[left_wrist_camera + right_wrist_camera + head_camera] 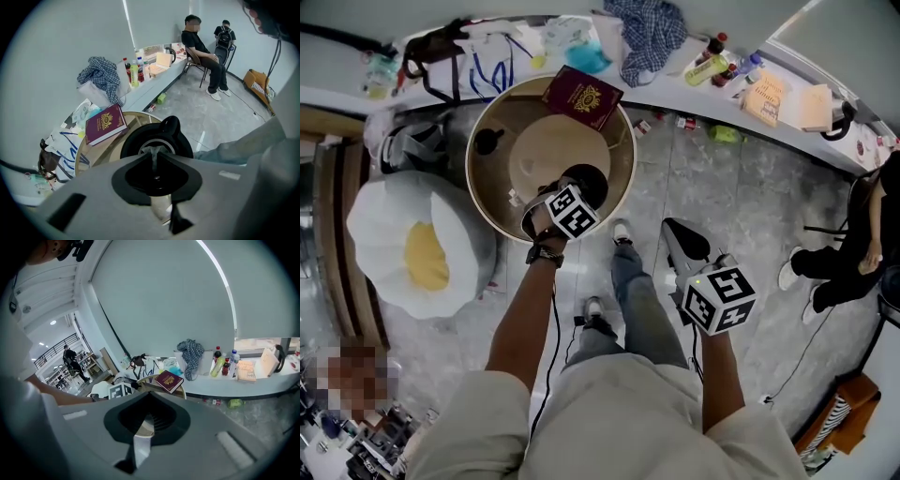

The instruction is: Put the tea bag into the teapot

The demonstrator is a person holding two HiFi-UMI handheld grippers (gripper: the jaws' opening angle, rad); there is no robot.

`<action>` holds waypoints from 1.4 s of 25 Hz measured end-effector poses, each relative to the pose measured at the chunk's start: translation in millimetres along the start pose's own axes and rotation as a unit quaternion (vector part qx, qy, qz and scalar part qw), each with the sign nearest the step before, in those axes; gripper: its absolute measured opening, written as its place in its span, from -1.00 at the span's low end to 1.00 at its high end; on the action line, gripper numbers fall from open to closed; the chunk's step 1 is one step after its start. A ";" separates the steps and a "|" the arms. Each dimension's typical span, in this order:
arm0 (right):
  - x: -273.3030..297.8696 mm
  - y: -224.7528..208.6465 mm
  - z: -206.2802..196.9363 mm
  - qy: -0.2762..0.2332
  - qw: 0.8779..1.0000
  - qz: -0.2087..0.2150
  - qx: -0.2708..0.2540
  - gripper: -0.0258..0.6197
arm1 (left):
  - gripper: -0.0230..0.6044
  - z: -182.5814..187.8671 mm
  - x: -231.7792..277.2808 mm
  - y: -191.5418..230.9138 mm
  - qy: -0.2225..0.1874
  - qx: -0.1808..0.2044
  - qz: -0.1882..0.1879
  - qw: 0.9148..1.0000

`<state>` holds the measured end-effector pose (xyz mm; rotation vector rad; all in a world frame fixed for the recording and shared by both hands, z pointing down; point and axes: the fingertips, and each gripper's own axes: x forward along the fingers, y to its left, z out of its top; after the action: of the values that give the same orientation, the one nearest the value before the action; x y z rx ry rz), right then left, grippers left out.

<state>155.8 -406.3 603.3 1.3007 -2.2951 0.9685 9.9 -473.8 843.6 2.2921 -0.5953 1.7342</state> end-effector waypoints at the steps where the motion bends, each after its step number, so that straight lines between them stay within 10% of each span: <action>1: -0.3 -0.1 0.6 -0.004 1.000 0.002 0.001 -0.90 | -0.80 0.4 1.1 0.1 -0.001 -0.003 -0.002 1.000; 15: 1.3 -6.2 10.0 -0.011 1.000 0.010 0.001 -0.90 | -0.58 6.1 -7.8 -1.0 -0.014 -0.054 -0.023 0.998; 35: -37.0 48.4 53.0 -0.035 0.997 0.020 -0.068 -0.90 | -0.91 14.3 -144.2 -0.1 -0.146 -0.085 0.048 0.984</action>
<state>136.6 -403.2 524.9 1.2556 -2.4036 0.7753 -10.4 -451.7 701.8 2.4455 -0.8844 1.3320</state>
